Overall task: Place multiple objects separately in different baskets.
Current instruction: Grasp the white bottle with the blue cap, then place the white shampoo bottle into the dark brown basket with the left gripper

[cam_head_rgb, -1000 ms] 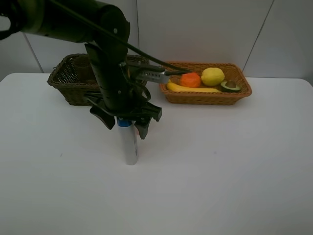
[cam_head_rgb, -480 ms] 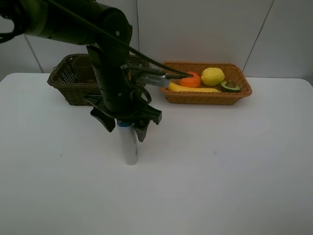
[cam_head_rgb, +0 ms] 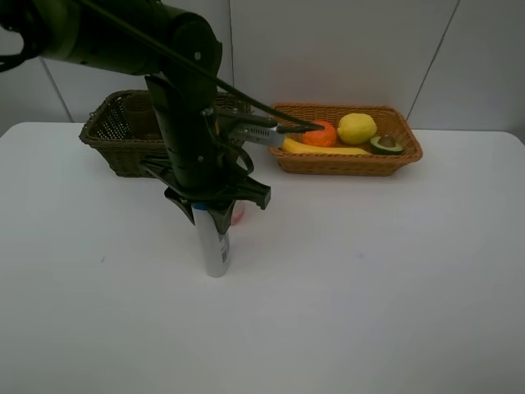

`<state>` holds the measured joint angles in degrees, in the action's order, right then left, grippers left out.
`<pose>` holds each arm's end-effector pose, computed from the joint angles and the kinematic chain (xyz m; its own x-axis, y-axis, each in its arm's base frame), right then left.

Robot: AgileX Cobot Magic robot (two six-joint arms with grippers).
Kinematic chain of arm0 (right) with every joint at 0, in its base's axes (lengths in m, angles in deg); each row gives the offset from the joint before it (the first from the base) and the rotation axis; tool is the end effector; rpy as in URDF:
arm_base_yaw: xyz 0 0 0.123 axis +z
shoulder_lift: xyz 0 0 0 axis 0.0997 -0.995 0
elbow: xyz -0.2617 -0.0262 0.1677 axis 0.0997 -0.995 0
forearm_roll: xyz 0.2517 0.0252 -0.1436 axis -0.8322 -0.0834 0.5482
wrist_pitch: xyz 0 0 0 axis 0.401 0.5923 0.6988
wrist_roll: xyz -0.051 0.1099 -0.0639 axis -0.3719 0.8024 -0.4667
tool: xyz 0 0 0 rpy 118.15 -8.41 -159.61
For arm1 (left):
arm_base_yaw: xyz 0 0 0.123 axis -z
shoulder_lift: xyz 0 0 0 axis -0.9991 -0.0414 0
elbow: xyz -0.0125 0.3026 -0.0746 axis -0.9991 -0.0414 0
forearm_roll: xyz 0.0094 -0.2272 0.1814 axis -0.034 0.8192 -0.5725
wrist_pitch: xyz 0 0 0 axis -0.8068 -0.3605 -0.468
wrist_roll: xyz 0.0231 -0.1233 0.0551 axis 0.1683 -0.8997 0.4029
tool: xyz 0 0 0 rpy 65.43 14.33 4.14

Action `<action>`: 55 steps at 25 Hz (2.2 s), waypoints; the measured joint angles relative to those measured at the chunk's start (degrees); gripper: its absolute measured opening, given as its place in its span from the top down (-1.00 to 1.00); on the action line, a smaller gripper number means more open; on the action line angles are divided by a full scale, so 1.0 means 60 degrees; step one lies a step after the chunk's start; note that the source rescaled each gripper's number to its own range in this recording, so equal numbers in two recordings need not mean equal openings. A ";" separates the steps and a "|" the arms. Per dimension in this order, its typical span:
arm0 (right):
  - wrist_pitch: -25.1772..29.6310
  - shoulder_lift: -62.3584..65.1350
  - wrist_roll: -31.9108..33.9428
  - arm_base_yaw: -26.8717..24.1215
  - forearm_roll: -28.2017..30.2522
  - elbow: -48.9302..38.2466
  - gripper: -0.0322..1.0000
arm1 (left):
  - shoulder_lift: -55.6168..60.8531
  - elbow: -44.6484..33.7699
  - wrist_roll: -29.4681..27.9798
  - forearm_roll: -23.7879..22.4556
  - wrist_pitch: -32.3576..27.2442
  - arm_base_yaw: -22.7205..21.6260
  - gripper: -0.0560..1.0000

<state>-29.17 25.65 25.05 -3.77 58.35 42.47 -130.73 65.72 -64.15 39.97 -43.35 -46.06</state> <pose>0.0418 -0.0021 0.2832 -0.4234 -0.0853 -0.9019 -0.0413 0.9963 -0.0749 0.2996 -0.2795 0.1353 -0.9497 0.3121 -0.0249 0.3130 0.9452 -0.0925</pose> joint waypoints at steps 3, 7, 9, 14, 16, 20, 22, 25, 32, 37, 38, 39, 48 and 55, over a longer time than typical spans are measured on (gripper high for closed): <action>0.0000 0.0000 0.0000 0.0000 0.0000 0.0000 -0.97 | 0.0000 0.0000 0.0000 -0.0007 -0.0125 0.0000 0.00; 0.0000 0.0000 0.0000 0.0000 0.0000 0.0000 -0.97 | 0.0000 0.0000 0.0000 -0.0007 -0.0221 0.0000 0.00; 0.0000 0.0000 0.0000 0.0000 0.0000 0.0000 -0.97 | 0.0000 0.0000 0.0000 -0.0007 -0.0236 0.0000 0.00; 0.0000 0.0000 0.0000 0.0000 0.0000 0.0000 -0.97 | 0.0000 0.0000 0.0008 -0.0007 -0.0423 0.0000 0.00; 0.0000 0.0000 0.0000 0.0000 0.0000 0.0000 -0.97 | 0.0012 0.0000 0.0008 -0.0007 -0.0519 0.0000 0.00; 0.0000 0.0000 0.0000 0.0000 0.0000 0.0000 -0.97 | 0.0183 -0.0010 0.0026 -0.0019 -0.0665 0.0000 0.00; 0.0000 0.0000 0.0000 0.0000 0.0000 0.0000 -0.97 | 0.0352 -0.0010 0.0026 -0.0063 -0.0729 0.0000 0.00; 0.0000 0.0000 0.0000 0.0000 0.0000 0.0000 -0.97 | 0.0641 -0.0010 0.0026 -0.0076 -0.0925 0.0000 0.00; 0.0000 0.0000 0.0000 0.0000 0.0000 0.0000 -0.97 | 0.1346 0.0045 0.0026 -0.0208 -0.1388 0.0000 0.00; 0.0000 0.0000 0.0000 0.0000 0.0000 0.0000 -0.97 | 0.1666 0.0698 0.0030 -0.0589 -0.2163 0.0000 0.00; 0.0000 0.0000 0.0000 0.0000 0.0000 0.0000 -0.97 | 0.1723 0.0882 0.0030 -0.0725 -0.2189 0.0000 0.00; 0.0000 0.0000 0.0000 0.0000 0.0000 0.0000 -0.97 | 0.1755 0.1126 0.0030 -0.0860 -0.2207 0.0000 0.00; 0.0000 0.0000 0.0000 0.0000 0.0000 0.0000 -0.97 | 0.1803 0.2845 0.1207 -0.1321 -0.2259 -0.0516 0.00; 0.0000 0.0000 0.0000 0.0000 0.0000 0.0000 -0.97 | 0.1803 0.3302 0.2577 -0.2667 -0.2315 -0.1155 0.00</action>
<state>-29.17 25.65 25.05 -3.77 58.35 42.47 -119.92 85.54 -48.69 23.97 -57.24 -52.98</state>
